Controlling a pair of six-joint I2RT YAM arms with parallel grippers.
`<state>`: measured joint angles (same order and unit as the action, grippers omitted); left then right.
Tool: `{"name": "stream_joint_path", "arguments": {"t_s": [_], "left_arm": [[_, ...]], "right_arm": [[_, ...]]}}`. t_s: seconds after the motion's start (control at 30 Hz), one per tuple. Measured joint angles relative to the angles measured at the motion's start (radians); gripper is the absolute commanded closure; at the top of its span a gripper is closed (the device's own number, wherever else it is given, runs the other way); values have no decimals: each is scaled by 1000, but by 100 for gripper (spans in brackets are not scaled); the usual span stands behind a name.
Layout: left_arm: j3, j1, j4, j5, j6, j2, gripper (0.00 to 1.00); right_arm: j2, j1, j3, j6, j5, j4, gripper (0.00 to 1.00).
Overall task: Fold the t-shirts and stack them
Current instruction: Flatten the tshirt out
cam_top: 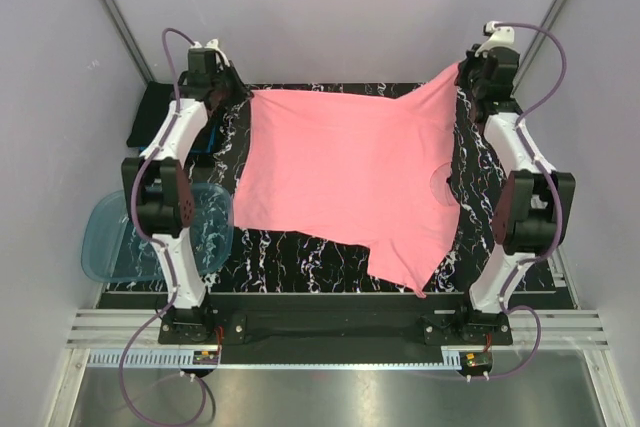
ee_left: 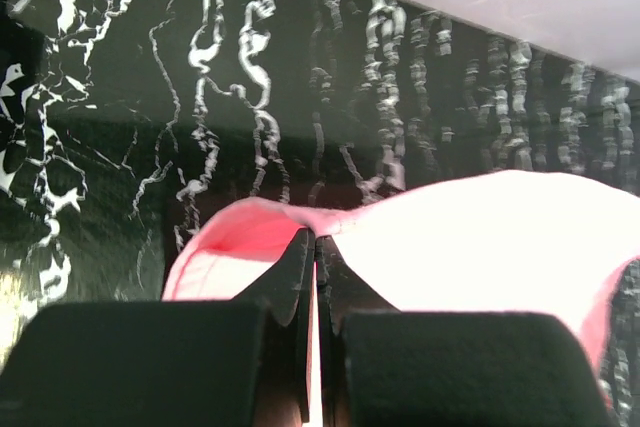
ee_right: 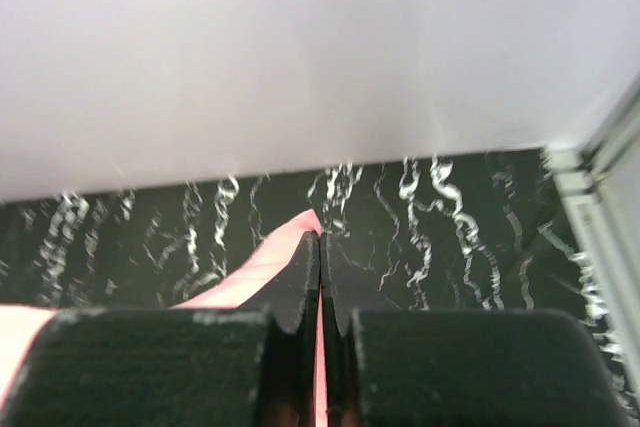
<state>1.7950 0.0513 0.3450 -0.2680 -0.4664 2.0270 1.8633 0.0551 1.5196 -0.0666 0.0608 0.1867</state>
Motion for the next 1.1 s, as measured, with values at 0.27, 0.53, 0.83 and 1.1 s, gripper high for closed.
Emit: {"name": "stream_joint_path", "arguments": {"t_s": [0.27, 0.53, 0.83, 1.1], "left_arm": [[71, 5, 85, 19, -5, -397, 100], [182, 5, 89, 26, 0, -761, 100], [193, 7, 212, 11, 2, -839, 100], [140, 7, 299, -76, -42, -964, 100]], "right_arm": [[-272, 4, 291, -5, -43, -183, 100], [-600, 7, 389, -3, -40, -204, 100], [-745, 7, 423, 63, -50, -348, 100], [-880, 8, 430, 113, -106, -608, 100]]}}
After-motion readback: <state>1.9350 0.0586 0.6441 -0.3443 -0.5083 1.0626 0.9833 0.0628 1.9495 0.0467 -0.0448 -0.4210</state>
